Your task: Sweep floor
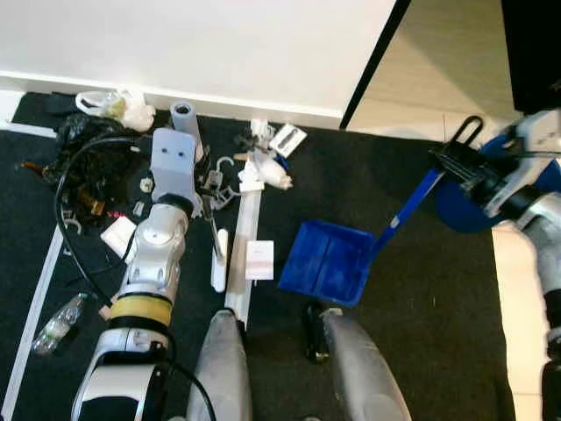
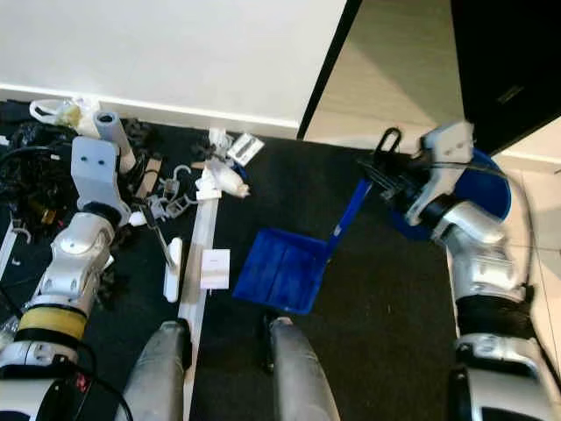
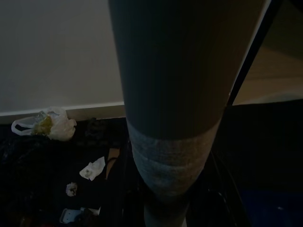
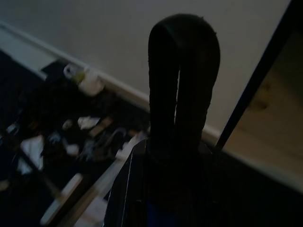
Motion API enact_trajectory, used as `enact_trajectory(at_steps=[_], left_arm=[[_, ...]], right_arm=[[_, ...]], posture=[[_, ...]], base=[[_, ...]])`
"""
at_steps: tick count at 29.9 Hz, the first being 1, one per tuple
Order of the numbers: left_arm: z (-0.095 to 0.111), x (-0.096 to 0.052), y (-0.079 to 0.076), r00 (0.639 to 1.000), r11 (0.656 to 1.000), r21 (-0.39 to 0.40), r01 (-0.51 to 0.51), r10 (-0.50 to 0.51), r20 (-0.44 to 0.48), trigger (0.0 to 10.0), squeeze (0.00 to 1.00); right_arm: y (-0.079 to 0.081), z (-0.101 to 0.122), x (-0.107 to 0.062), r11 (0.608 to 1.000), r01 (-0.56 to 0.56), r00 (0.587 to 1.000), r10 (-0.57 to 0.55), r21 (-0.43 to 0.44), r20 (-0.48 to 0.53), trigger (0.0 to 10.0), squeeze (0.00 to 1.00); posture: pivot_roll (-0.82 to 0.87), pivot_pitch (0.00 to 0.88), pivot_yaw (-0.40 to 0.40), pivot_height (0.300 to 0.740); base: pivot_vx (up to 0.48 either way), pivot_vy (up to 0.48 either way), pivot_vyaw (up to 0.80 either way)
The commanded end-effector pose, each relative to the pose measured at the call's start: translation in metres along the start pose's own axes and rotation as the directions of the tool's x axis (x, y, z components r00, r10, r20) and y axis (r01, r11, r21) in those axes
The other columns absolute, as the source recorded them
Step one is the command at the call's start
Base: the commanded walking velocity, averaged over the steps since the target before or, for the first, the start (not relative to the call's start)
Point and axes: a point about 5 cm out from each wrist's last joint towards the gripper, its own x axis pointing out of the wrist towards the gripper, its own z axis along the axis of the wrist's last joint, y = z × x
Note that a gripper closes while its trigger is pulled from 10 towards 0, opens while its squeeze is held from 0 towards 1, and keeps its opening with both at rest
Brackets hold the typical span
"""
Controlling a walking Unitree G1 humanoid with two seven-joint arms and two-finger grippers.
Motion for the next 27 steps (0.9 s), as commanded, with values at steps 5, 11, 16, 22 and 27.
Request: enact_trajectory(at_steps=[5, 11, 16, 22, 27], left_arm=[[-0.015, -0.007, -0.001, 0.998, 1.000, -0.001, -0.001, 0.001, -0.069, 10.0, 0.00], [-0.015, -0.005, -0.003, 0.998, 1.000, -0.013, -0.004, 0.003, -0.070, 10.0, 0.00], [-0.016, -0.004, -0.004, 0.997, 1.000, -0.026, -0.012, 0.011, -0.071, 10.0, 0.00], [-0.014, -0.003, -0.006, 0.998, 0.999, -0.035, -0.006, 0.003, -0.061, 10.0, 0.00], [-0.014, -0.004, -0.006, 0.998, 0.999, -0.033, -0.002, 0.000, -0.058, 10.0, 0.00]], right_arm=[[-0.016, 0.023, -0.008, 0.999, 0.042, 0.996, -0.041, -0.005, 0.073, 10.0, 0.00], [-0.008, 0.009, 0.000, 0.990, 0.008, 0.997, -0.020, 0.142, 0.080, 10.0, 0.00], [-0.002, -0.011, 0.001, 0.987, -0.017, 0.999, 0.012, 0.158, 0.031, 10.0, 0.00], [-0.002, -0.025, -0.001, 0.996, -0.018, 1.000, 0.019, 0.082, -0.007, 10.0, 0.00], [0.008, -0.026, 0.006, 0.997, -0.072, 0.997, 0.072, 0.027, 0.011, 10.0, 0.00]], posture=[[0.08, 0.204, -0.079, 0.740], [0.08, 0.209, -0.079, 0.740], [0.09, 0.215, -0.081, 0.740], [0.10, 0.220, -0.077, 0.740], [0.10, 0.224, -0.072, 0.740]], base=[[0.000, 0.000, 0.00], [0.000, 0.000, 0.00], [0.000, 0.000, 0.00], [0.000, 0.000, 0.00], [0.000, 0.000, 0.00]])
